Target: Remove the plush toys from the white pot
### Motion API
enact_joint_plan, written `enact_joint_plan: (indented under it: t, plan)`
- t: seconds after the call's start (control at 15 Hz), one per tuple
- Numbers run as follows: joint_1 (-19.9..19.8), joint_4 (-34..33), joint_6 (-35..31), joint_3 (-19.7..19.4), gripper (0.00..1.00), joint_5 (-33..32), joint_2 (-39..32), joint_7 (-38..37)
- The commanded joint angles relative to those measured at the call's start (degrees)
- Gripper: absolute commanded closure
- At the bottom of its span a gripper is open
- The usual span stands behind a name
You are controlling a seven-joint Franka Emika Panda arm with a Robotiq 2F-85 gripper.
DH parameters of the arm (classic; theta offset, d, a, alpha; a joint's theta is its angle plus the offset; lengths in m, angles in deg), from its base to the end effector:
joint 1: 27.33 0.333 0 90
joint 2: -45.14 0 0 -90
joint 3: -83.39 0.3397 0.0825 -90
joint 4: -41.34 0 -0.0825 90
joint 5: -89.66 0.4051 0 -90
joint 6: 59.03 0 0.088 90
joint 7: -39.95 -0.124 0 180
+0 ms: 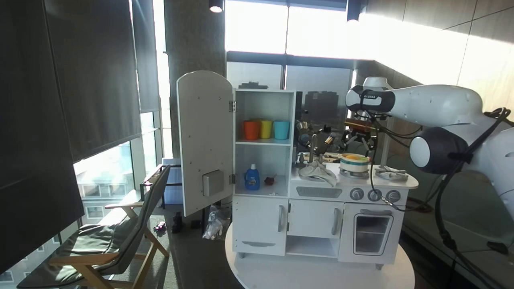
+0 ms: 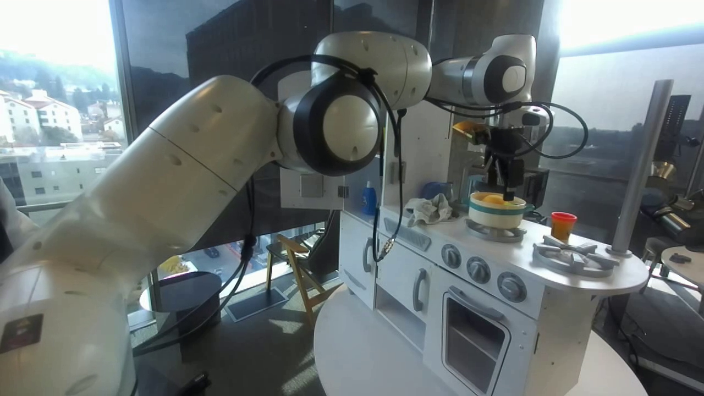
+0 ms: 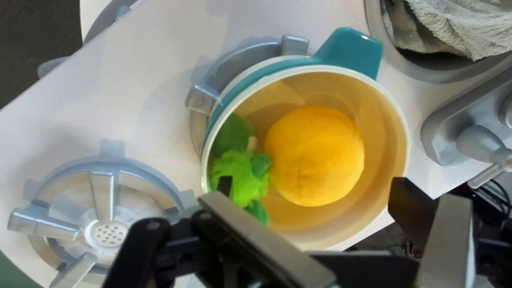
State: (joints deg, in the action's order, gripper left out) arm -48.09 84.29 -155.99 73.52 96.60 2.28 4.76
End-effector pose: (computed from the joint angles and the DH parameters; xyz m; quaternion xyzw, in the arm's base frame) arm 0.7223 -0.3419 0.5369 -0.8497 0.5175 -0.1002 0.0087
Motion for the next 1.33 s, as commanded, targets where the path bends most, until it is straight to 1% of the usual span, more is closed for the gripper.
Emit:
enact_joint_plan:
  t: [0.0,0.27,0.67,0.73,0.8,0.87,0.93,1.27]
  plan:
    - [0.4,-5.6,2.6,0.0,0.00,-0.3,-3.2,-1.6]
    - [0.8,-6.5,3.7,-0.2,0.00,-0.4,-4.8,-2.2]
    - [-0.2,-6.4,4.2,-0.1,0.00,0.2,-5.5,-3.3]
    - [-0.3,-6.4,4.3,-0.1,0.18,0.2,-5.5,-3.5]
    - [-0.4,-6.4,4.5,0.1,0.27,0.4,-5.3,-3.4]
    - [-0.4,-6.5,4.7,0.3,0.34,0.6,-5.1,-3.4]
    - [-0.4,-6.6,4.6,0.3,0.44,0.6,-5.0,-3.5]
    - [-0.5,-7.2,4.6,0.4,0.80,0.8,-4.4,-4.4]
